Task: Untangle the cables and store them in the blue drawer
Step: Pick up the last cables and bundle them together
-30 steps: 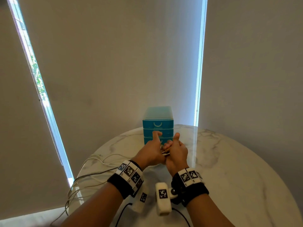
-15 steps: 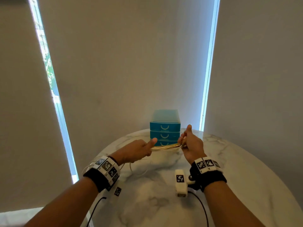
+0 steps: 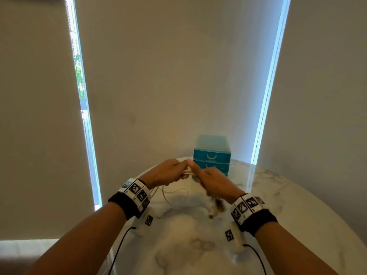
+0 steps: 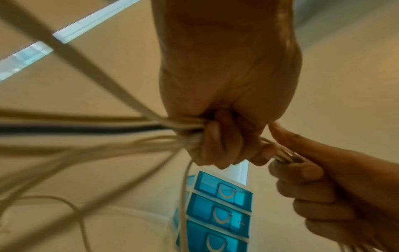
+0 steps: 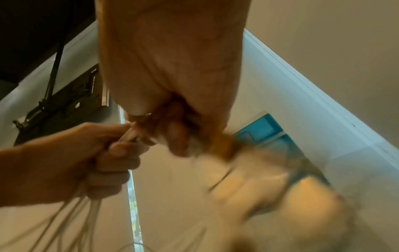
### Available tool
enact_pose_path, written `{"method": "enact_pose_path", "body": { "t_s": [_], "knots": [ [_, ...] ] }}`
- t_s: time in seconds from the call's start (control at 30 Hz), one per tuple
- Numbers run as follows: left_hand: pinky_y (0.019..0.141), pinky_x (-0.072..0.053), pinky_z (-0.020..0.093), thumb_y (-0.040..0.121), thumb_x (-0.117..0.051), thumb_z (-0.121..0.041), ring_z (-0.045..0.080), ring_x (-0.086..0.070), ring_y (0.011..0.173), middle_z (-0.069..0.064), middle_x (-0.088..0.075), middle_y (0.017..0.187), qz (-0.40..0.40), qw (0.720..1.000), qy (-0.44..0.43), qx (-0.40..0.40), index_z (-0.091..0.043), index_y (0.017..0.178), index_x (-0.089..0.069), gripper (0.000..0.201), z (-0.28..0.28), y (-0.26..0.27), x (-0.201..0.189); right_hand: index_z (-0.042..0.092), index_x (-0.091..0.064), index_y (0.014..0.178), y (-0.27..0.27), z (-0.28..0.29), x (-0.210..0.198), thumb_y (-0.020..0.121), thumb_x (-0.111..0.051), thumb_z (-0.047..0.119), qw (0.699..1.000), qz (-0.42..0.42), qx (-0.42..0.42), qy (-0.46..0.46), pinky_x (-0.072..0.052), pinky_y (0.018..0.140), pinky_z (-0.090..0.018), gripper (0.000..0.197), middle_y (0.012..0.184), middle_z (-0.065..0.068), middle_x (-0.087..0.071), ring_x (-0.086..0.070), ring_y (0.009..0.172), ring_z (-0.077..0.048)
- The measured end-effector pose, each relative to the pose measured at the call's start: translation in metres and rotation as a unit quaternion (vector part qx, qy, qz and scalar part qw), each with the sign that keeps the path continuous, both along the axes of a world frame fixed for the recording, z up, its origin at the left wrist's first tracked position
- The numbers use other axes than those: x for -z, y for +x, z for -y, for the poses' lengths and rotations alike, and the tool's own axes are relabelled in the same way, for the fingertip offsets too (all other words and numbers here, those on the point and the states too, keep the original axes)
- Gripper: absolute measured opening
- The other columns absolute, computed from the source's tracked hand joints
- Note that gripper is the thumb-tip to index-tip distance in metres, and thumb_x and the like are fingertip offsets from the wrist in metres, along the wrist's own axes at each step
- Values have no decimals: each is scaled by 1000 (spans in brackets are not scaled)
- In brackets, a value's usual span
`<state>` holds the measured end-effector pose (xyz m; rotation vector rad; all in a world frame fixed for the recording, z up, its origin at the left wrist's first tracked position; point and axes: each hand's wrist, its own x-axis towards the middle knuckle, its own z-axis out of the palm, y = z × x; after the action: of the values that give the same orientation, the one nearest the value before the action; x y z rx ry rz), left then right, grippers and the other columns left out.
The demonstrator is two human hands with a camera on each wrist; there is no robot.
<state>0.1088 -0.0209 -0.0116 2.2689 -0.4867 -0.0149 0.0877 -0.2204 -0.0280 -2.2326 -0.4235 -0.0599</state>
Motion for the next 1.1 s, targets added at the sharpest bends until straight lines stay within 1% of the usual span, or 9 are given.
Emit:
{"method": "enact_pose_path", "body": {
  "t_s": [0.17,0.3,0.4,0.53,0.7,0.83,0.93,1.03,1.1],
  "knots": [
    [68,-50,27,98,-52,-76,14,-51,61,-1,-56,68,-23,998,-7,52,-15,81,-60,64,-40,1,-10,3,-75,95,16,10,-40,88,-49,91,986,58,81,136,-64,89,-46,92,89,-9,-80,-78,88,-31],
    [94,-53,35,91,-72,-69,11,-65,68,-2,-73,72,-72,994,84,6,-17,75,-72,55,-97,10,6,9,-68,89,18,21,-71,98,-50,77,946,67,162,274,-52,63,-34,70,68,0,-69,-67,66,-21],
    [89,-51,34,89,-73,-69,13,-66,73,-4,-75,74,-87,967,222,-87,-22,68,-72,51,-147,15,27,9,-70,94,25,37,-77,100,-46,75,947,80,198,240,-47,59,-32,71,65,1,-64,-58,60,-17],
    [83,-35,39,100,-57,-64,26,-69,85,-6,-64,73,173,881,334,-288,-22,72,-53,50,-189,22,8,4,-76,94,35,35,-71,95,-35,88,965,135,201,103,-64,84,-52,93,89,-18,-77,-74,81,-37],
    [82,-42,46,97,-74,-40,33,-63,94,7,-67,100,430,791,229,-370,-17,103,-58,29,-198,30,-34,10,-68,85,41,20,-85,94,-20,92,945,192,253,83,-62,86,-54,95,83,-14,-70,-68,80,-34],
    [113,-39,52,89,-76,-64,34,-48,140,10,-51,145,123,863,370,-321,-21,144,-49,75,-217,32,16,12,-64,75,42,13,-74,95,-26,88,979,124,160,-9,-54,72,-39,88,71,-7,-67,-63,66,-26],
    [123,-37,42,70,-88,-74,31,-40,155,10,-37,170,-159,860,399,-277,-25,166,-24,125,-236,19,74,17,-71,75,44,6,-45,103,-31,75,991,49,99,-77,-54,75,-38,77,78,-2,-72,-68,73,-24],
    [123,-40,37,57,-95,-71,27,-38,157,3,-32,175,-244,823,441,-260,-32,171,-15,144,-245,8,94,15,-78,88,38,3,-24,113,-31,58,992,-28,69,-103,-51,66,-29,68,82,-1,-67,-59,71,-18],
    [118,-44,32,81,-90,-39,26,-45,153,4,-41,169,-205,841,433,-251,-26,170,-22,113,-228,12,79,12,-76,95,31,-2,-20,116,-32,47,991,-66,60,-96,-38,48,-21,60,70,2,-55,-45,59,-13]
  ]
}}
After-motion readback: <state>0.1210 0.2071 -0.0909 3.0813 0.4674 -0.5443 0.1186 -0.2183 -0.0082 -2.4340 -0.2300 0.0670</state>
